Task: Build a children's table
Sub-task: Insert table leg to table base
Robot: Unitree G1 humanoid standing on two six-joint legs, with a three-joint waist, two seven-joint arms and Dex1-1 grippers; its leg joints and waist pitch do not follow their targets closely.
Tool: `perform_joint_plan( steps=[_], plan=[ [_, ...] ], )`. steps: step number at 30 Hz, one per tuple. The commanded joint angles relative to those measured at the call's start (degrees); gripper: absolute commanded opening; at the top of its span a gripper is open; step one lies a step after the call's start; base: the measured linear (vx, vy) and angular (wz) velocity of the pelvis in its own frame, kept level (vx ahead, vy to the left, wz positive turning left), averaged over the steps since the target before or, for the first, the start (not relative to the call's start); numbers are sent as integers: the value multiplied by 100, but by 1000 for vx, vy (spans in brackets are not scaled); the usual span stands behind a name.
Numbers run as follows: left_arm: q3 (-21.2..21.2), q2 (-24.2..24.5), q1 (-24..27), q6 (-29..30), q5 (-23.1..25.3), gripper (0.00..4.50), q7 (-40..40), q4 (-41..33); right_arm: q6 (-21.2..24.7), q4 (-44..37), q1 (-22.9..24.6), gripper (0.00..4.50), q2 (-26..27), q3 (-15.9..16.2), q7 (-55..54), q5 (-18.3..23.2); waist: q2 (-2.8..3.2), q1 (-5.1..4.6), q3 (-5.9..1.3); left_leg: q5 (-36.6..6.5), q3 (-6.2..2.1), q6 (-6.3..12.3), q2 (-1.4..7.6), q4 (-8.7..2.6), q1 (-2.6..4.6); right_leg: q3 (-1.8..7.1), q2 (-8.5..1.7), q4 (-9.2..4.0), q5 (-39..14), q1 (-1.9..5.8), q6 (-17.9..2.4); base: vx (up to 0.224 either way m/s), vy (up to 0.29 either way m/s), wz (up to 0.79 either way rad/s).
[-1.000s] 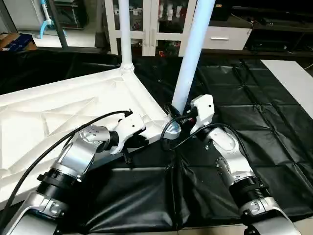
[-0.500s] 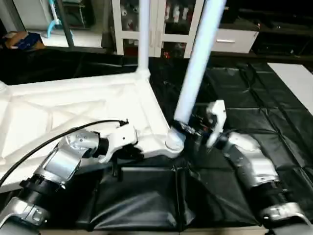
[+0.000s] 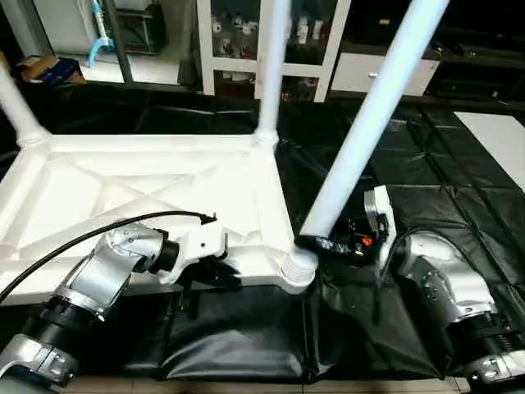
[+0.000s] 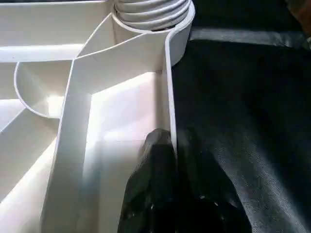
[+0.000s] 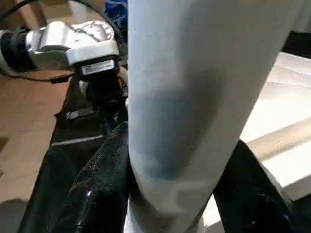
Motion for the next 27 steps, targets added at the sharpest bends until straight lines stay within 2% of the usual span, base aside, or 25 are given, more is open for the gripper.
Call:
perform_joint_plan(
  steps=[1, 2, 5, 6, 7, 8, 11, 12, 13, 16, 18, 22, 23, 27],
  plan=[
    [-110, 13, -197, -313, -277, 0, -534, -205, 9, 702, 176, 184, -352, 511, -3, -998, 120, -26, -326, -454, -2, 319, 168, -377, 54, 265, -404, -328, 776, 252, -1563, 0, 0, 0],
    [-144, -1, -222, -364, -246, 0, -557, -145, -39, 772, 72, 184, -370, 620, 31, -1127, 114, -32, -317, -435, -1, 315, 157, -376, 41, 261, -396, -332, 761, 256, -1545, 0, 0, 0],
    [-145, -12, -237, -362, -262, 0, -587, -124, -6, 814, -8, 184, -367, 677, 82, -1164, 136, -35, -308, -640, -6, 241, 175, -397, 58, 262, -407, -364, 460, 250, -1509, 0, 0, 0],
    [-153, -14, -246, -360, -264, 0, -609, -116, 7, 852, -56, 184, -368, 717, 126, -1193, 108, -39, -305, -670, -7, 227, 175, -399, 52, 262, -402, -367, 416, 254, -1503, 0, 0, 0],
    [-160, -16, -256, -362, -262, 0, -638, -106, 27, 883, -100, 184, -372, 758, 183, -1227, 115, -39, -308, -713, -10, 202, 171, -399, 54, 263, -407, -371, 332, 255, -1498, 0, 0, 0],
    [-171, -11, -271, -374, -247, 0, -678, -92, -23, 999, -171, 184, -403, 880, 329, -1352, 116, -48, -312, -692, -11, 196, 171, -397, 54, 264, -408, -369, 340, 257, -1506, 0, 0, 0],
    [-173, -6, -275, -377, -238, 0, -696, -90, -73, 1040, -186, 184, -429, 944, 393, -1427, 120, -48, -320, -629, -11, 213, 175, -393, 54, 266, -405, -359, 477, 258, -1514, 0, 0, 0],
    [-174, -2, -277, -379, -231, 0, -710, -92, -102, 1061, -193, 184, -448, 986, 444, -1476, 56, -56, -328, -616, -5, 233, 176, -389, 50, 263, -403, -359, 501, 264, -1517, 0, 0, 0],
    [-176, 3, -277, -374, -227, 0, -729, -97, -168, 1077, -196, 184, -477, 1057, 504, -1562, 88, -45, -332, -565, -11, 252, 175, -387, 49, 261, -408, -347, 561, 261, -1526, 0, 0, 0],
    [-191, 17, -282, -388, -208, 0, -760, -91, -337, 1129, -240, 184, -470, 1185, 524, -1715, 90, -45, -341, -519, -12, 263, 176, -384, 56, 255, -402, -341, 699, 259, -1524, 0, 0, 0],
    [-193, 11, -286, -398, -197, 0, -745, -83, -358, 1109, -261, 184, -423, 1186, 486, -1709, 71, -50, -341, -621, -9, 241, 177, -391, 60, 256, -403, -351, 596, 256, -1515, 0, 0, 0],
    [-199, -16, -308, -447, -171, 0, -685, -36, -596, 1149, -332, 184, -284, 1152, 266, -1725, 71, -74, -328, -878, -17, 154, 181, -414, 70, 256, -406, -379, 269, 241, -1491, 0, 0, 0],
    [-210, -26, -314, -460, -135, 0, -636, -12, -674, 1027, -332, 184, -130, 1009, 137, -1609, 70, -88, -324, -927, -19, 134, 178, -416, 61, 262, -410, -387, 201, 246, -1483, 0, 0, 0],
    [-217, -35, -314, -444, -120, 0, -609, -8, -667, 725, -268, 184, -44, 927, 155, -1462, 69, -105, -320, -1019, -23, 106, 176, -425, 78, 275, -408, -401, 99, 247, -1450, 0, 0, 0]
  ],
)
